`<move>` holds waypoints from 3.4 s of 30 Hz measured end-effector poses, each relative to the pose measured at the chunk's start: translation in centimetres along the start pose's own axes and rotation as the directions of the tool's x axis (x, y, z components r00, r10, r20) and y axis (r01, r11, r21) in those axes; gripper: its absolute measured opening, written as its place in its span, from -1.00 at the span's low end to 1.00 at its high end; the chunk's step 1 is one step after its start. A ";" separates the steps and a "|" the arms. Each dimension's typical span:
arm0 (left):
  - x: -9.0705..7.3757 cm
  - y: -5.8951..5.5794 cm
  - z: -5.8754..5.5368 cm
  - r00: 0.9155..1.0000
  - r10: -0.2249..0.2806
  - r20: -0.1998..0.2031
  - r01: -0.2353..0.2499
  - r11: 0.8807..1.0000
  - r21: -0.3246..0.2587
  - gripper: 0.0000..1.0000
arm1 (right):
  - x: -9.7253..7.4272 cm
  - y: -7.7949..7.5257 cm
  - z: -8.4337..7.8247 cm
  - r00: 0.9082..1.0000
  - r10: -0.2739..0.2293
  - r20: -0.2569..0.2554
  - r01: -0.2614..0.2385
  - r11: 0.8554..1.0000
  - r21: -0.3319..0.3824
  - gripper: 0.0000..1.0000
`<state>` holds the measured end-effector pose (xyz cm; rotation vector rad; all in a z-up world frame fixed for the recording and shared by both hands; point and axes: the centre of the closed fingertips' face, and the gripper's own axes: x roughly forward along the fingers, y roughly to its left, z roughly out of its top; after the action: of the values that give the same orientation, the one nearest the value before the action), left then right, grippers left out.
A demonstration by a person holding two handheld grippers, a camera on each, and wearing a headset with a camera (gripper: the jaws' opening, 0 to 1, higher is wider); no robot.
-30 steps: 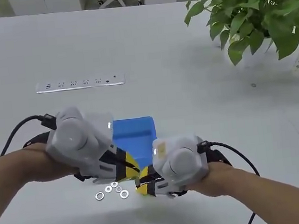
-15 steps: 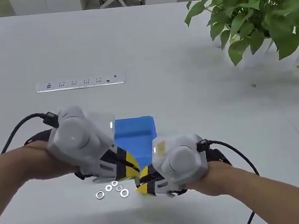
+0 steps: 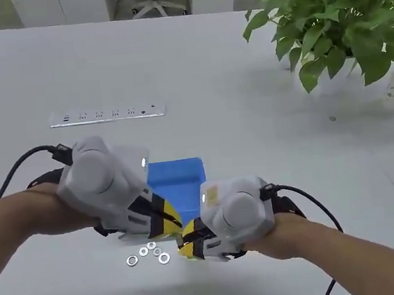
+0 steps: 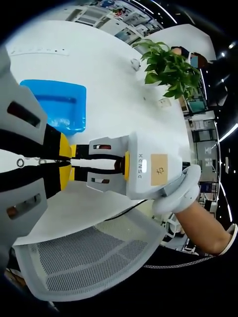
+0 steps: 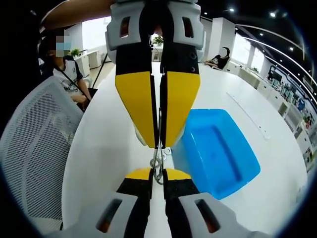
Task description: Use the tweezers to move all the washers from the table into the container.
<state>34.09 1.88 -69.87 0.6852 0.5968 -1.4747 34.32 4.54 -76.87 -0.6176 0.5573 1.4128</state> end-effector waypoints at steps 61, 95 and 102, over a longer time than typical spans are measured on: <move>-4.3 5.6 4.5 0.998 0.065 0.000 -0.065 0.996 0.066 -0.90 | -4.1 -6.8 4.7 0.996 -0.089 0.031 0.091 0.995 -0.049 -0.81; 0.3 9.6 0.9 0.999 0.032 -0.018 -0.032 0.999 0.023 -0.89 | -0.4 -10.3 -0.1 0.999 -0.052 0.013 0.052 0.999 0.011 -0.80; 1.3 9.9 0.3 1.000 0.019 -0.023 -0.019 1.000 0.017 -0.89 | 0.3 -10.4 -1.0 0.999 -0.036 0.012 0.035 0.999 0.026 -0.80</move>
<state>44.00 0.56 -70.11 0.7204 0.5945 -1.4573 44.76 3.51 -77.12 -0.5945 0.5514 1.3732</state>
